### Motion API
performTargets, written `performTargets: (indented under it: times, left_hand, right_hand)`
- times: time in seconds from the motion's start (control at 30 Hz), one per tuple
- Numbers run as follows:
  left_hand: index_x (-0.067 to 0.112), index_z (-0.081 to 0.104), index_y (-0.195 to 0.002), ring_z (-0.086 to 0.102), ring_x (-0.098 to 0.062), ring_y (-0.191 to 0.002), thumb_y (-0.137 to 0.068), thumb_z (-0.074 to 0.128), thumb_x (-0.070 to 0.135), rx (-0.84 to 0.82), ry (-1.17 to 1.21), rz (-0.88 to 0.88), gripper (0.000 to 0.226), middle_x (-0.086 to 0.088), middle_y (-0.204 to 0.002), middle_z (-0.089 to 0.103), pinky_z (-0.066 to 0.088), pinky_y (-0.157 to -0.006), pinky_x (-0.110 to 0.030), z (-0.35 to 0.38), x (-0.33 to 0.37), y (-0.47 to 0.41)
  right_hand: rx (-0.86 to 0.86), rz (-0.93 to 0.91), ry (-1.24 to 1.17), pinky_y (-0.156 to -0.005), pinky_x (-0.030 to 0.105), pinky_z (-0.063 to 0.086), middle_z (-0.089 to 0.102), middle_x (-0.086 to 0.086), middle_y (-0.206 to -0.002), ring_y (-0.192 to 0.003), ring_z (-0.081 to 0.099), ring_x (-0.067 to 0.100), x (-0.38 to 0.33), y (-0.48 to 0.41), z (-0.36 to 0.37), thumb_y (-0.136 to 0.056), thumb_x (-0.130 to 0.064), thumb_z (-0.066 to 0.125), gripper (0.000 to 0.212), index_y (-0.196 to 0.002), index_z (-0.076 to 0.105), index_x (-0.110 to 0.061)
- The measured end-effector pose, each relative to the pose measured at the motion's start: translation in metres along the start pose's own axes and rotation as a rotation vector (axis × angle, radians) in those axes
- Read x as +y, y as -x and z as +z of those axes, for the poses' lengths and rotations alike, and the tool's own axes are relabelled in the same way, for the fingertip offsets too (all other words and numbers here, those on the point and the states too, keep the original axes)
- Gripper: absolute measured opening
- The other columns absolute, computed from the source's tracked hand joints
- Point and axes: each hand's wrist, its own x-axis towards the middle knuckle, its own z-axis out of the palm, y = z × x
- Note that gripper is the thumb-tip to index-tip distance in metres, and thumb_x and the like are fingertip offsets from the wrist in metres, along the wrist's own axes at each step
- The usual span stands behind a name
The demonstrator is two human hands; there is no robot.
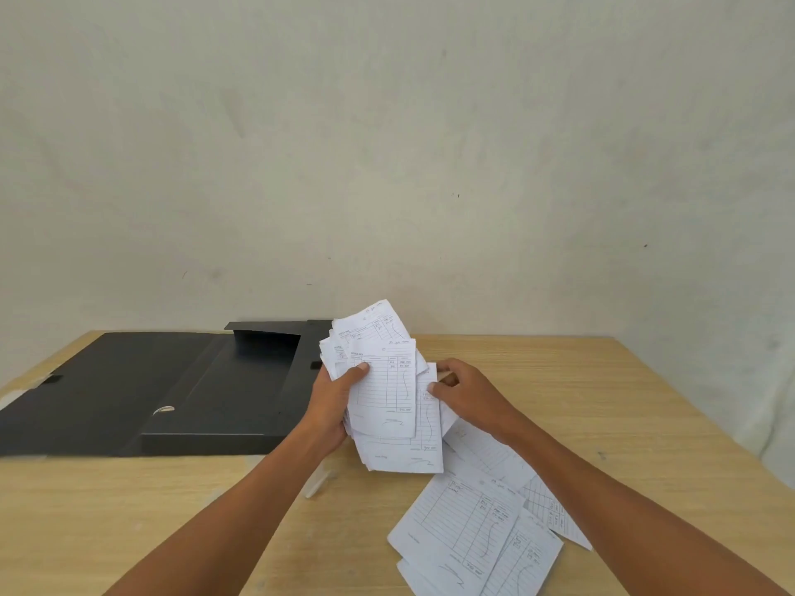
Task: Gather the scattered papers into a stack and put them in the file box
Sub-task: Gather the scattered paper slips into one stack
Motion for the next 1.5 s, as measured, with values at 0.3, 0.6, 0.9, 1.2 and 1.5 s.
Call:
performTargets:
  times: [0.3,0.6,0.9,1.2,1.5]
  left_hand:
    - [0.017,0.058,-0.136,0.072,-0.034,-0.113,-0.095,0.068,0.008,0.012,0.013,-0.017,0.043,-0.011,-0.127,0.073,0.061,-0.090,-0.052,0.004,-0.001,0.006]
    - [0.018,0.055,-0.139,0.073,-0.033,-0.111,-0.096,0.067,0.009,0.007,0.050,-0.061,0.046,-0.010,-0.126,0.074,0.062,-0.086,-0.051,0.011,-0.004,0.010]
    - [0.018,0.055,-0.139,0.072,-0.036,-0.113,-0.096,0.067,0.008,0.006,0.032,-0.051,0.045,-0.011,-0.127,0.073,0.058,-0.095,-0.058,0.017,-0.013,0.017]
    - [0.023,0.054,-0.139,0.074,-0.031,-0.107,-0.101,0.061,0.015,0.070,-0.019,-0.110,0.040,-0.007,-0.120,0.076,0.063,-0.078,-0.045,0.013,-0.016,0.021]
    - [0.020,0.057,-0.136,0.074,-0.030,-0.106,-0.099,0.064,0.011,0.102,-0.002,-0.102,0.039,-0.006,-0.119,0.076,0.062,-0.079,-0.045,0.005,-0.012,0.019]
  right_hand:
    - [0.221,-0.192,0.370,-0.090,0.031,0.048,0.064,-0.010,-0.128,-0.118,0.059,0.014,-0.009,-0.007,0.028,-0.094,-0.037,0.061,0.033,-0.126,0.064,-0.031]
    - [0.423,-0.032,0.480,-0.087,0.032,0.043,0.059,-0.011,-0.097,-0.100,0.049,0.016,-0.004,-0.005,0.033,-0.088,-0.035,0.067,0.010,-0.084,0.066,-0.026]
    - [0.211,0.201,-0.030,-0.081,0.040,0.057,0.077,0.004,-0.076,-0.077,0.074,0.016,-0.006,-0.004,0.028,-0.087,-0.013,0.067,0.010,-0.079,0.071,-0.007]
    - [0.067,0.127,0.235,-0.078,0.042,0.056,0.069,-0.011,-0.069,-0.063,0.065,0.008,-0.004,-0.003,0.035,-0.094,-0.025,0.060,0.029,-0.068,0.064,-0.013]
    - [0.228,0.152,0.280,-0.082,0.036,0.047,0.060,-0.001,-0.102,-0.094,0.056,0.018,0.008,-0.002,0.016,-0.092,-0.044,0.062,0.034,-0.108,0.059,-0.014]
